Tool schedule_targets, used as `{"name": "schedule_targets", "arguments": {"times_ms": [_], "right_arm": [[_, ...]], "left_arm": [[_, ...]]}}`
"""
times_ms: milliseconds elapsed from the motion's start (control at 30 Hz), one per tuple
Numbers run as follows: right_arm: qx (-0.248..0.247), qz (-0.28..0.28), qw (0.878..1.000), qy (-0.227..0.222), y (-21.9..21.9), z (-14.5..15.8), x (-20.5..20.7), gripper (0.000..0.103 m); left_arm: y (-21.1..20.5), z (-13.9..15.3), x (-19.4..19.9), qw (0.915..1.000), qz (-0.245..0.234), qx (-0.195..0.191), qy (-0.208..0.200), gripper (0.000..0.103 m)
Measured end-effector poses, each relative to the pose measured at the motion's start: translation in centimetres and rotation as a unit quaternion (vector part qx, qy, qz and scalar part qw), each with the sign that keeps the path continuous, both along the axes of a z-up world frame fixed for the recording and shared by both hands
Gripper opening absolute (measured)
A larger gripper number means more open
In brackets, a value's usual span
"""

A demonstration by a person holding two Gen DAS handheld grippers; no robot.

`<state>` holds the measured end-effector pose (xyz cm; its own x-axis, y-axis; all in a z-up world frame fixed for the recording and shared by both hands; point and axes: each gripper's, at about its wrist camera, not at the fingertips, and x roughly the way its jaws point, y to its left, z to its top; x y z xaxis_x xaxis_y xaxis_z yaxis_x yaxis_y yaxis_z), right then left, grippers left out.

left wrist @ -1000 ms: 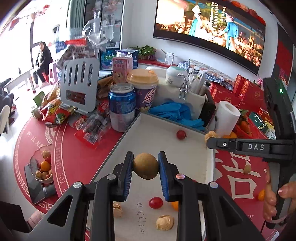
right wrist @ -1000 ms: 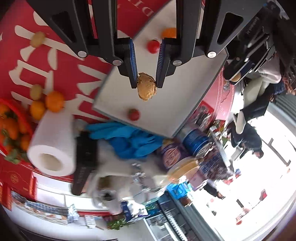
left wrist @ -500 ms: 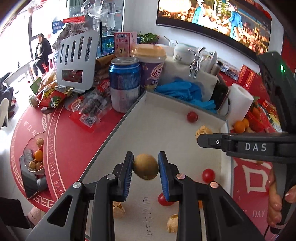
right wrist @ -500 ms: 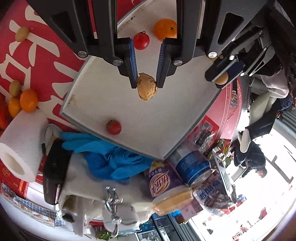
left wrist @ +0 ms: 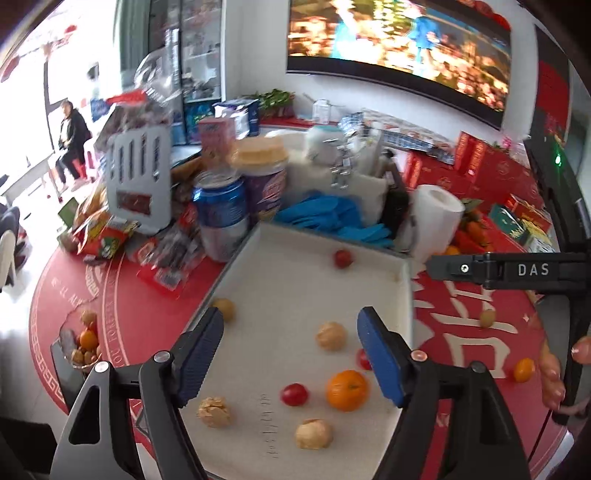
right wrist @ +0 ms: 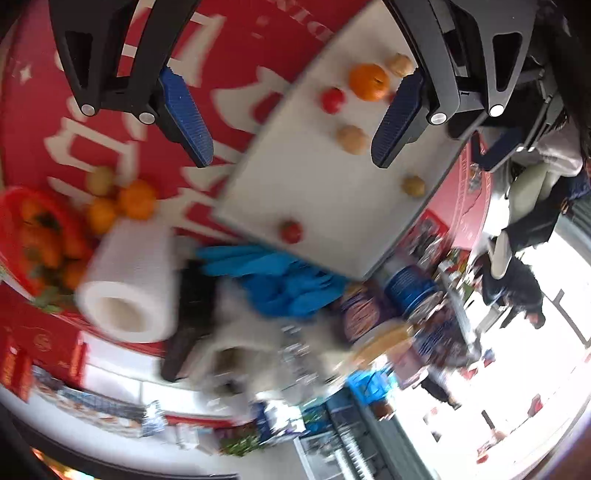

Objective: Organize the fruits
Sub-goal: 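Carry the kiwi into the white tray and open the left gripper while the right releases the walnut there, then grasp an orange by the paper towel with the left gripper while the right grasps a kiwi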

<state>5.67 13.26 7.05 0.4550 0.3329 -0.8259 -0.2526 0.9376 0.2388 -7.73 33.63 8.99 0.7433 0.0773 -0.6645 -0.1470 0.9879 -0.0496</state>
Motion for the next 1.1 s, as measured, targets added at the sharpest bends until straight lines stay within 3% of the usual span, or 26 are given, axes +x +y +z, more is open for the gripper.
{"name": "schedule_targets", "arguments": {"times_ms": [333, 633, 700, 767, 833, 900, 1033, 1100], "right_arm": [[-0.037, -0.102, 0.994, 0.034, -10.8, -2.8, -2.5, 0.089], [-0.084, -0.088, 0.992, 0.028, -12.0, -5.9, -3.1, 0.088], [-0.095, -0.082, 0.992, 0.027, -11.6, -6.6, -3.1, 0.075], [-0.118, -0.079, 0.99, 0.014, -11.2, -7.0, -3.4, 0.046], [-0.138, -0.076, 0.988, -0.002, -10.9, -7.3, -3.9, 0.028], [-0.115, -0.079, 0.99, -0.006, -11.6, -7.5, -4.3, 0.028], [-0.016, -0.111, 0.994, -0.014, -15.7, -7.4, -5.7, 0.028], [0.013, -0.13, 0.991, -0.026, -17.7, -7.1, -6.8, 0.028]], "left_arm": [[-6.9, 0.2, 1.4, 0.9975, -0.067, 0.007, 0.023, 0.079], [-10.8, 0.7, 2.5, 0.9955, -0.084, 0.026, 0.034, 0.079], [-11.2, 0.9, 2.9, 0.9954, -0.085, 0.027, 0.035, 0.079], [-11.8, 1.3, 3.6, 0.9953, -0.087, 0.026, 0.034, 0.079], [-12.6, 1.4, 4.4, 0.9946, -0.095, 0.025, 0.034, 0.079], [-13.8, 1.1, 5.5, 0.9936, -0.103, 0.031, 0.034, 0.079], [-16.4, -0.6, 8.7, 0.9916, -0.105, 0.061, 0.044, 0.079], [-17.2, -2.0, 10.8, 0.992, -0.102, 0.049, 0.055, 0.079]]}}
